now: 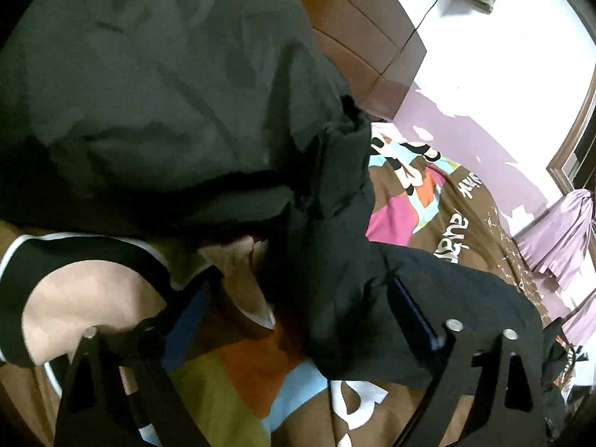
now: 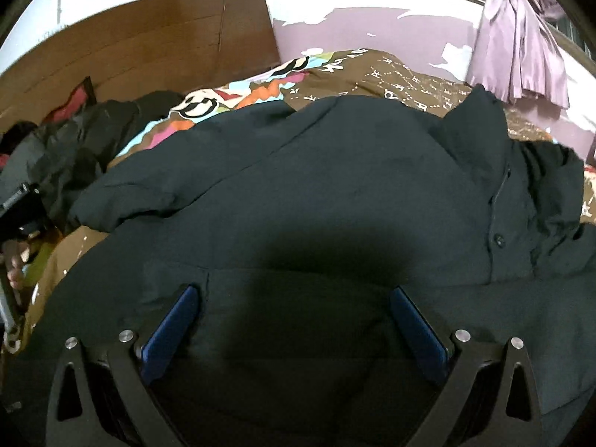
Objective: Fold large clothes
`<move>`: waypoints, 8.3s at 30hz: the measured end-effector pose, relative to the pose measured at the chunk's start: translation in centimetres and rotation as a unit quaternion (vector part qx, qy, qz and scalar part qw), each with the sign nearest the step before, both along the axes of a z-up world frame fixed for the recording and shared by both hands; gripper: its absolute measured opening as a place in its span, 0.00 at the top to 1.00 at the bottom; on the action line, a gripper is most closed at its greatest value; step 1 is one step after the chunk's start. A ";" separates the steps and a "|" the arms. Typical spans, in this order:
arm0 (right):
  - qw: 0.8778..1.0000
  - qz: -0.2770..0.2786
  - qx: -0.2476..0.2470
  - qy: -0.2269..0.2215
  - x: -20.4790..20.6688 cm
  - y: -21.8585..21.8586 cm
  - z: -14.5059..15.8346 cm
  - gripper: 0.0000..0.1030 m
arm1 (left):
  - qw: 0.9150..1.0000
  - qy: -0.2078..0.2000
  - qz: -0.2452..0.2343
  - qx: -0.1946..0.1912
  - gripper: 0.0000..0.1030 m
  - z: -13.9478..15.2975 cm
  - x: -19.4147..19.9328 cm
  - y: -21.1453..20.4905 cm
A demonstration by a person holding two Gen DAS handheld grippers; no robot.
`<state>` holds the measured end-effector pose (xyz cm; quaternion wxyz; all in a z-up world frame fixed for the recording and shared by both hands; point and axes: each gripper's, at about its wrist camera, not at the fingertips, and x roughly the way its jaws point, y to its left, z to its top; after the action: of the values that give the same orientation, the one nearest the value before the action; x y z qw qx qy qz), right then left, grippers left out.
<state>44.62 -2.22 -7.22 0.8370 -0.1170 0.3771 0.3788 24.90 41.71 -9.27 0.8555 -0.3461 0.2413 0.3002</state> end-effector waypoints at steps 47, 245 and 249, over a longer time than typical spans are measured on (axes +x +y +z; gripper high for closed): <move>0.956 -0.216 0.178 0.086 -0.7 -29.5 5.4 0.00 | 0.751 0.058 -0.623 0.211 0.98 5.2 8.8 -47.9; 0.984 -0.137 0.067 0.097 9.2 -21.5 4.4 0.91 | 0.831 0.002 -0.538 0.143 0.87 6.2 19.4 -38.6; 0.982 -0.137 0.077 0.107 9.3 -21.8 4.1 0.91 | 0.829 -0.054 -0.544 0.118 0.81 8.4 18.5 -38.1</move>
<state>53.90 -24.00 -3.15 0.8420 0.0414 0.4471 0.2991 43.38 3.65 -0.88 0.9264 -0.0709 0.3065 -0.2067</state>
